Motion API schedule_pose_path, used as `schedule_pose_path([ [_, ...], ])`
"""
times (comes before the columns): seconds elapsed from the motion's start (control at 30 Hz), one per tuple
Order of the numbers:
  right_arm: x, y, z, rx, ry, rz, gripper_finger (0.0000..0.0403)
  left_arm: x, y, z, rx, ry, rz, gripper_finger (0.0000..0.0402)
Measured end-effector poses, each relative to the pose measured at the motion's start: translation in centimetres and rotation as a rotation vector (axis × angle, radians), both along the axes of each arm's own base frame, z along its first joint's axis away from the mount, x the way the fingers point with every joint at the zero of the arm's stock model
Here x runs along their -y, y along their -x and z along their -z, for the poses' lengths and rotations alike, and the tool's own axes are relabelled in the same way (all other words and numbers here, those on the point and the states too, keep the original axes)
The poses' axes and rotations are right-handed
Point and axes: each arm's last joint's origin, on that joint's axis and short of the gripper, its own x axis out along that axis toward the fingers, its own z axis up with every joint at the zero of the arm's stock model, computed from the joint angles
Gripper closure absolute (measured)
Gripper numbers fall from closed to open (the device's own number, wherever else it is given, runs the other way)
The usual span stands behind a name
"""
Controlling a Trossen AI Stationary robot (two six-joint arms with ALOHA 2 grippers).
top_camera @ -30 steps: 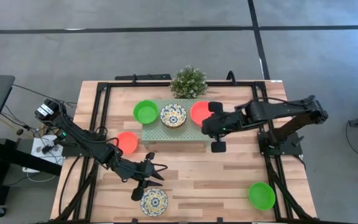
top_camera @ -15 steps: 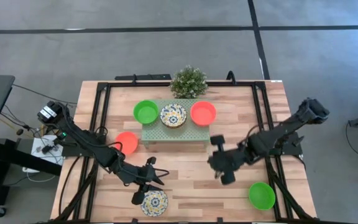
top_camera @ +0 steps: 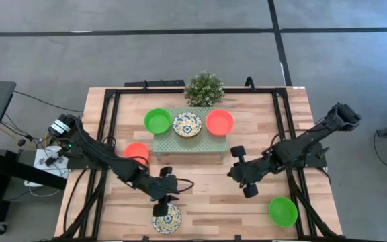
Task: Pick & Place Mini bowls
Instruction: Stack the yellow patterned bowl on the yellow patterned bowls on the shelf
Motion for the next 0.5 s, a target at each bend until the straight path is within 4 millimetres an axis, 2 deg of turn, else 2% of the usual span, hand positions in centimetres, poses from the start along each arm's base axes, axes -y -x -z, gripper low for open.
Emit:
schedule_pose_path([
  [0.1, 0.7, 0.4, -0.2, 0.077, -0.043, -0.002, 0.0401, 0.2, -0.6, 0.4, -0.115, -0.008, 0.027, 0.0301],
  [0.23, 1.2, 1.6, 1.4, 0.107, -0.083, -0.087, 0.0402, 0.7, -0.3, 0.6, -0.165, 0.04, 0.024, 0.0301],
  [0.4, 2.3, 2.9, 3.7, 0.2, -0.138, -0.101, 0.0401, 0.8, 0.4, 1.0, -0.236, 0.031, 0.0, 0.0301],
  [0.5, 3.3, 3.5, 3.9, 0.225, -0.175, -0.115, 0.0401, 0.9, 0.2, 1.7, -0.26, 0.024, -0.006, 0.0301],
])
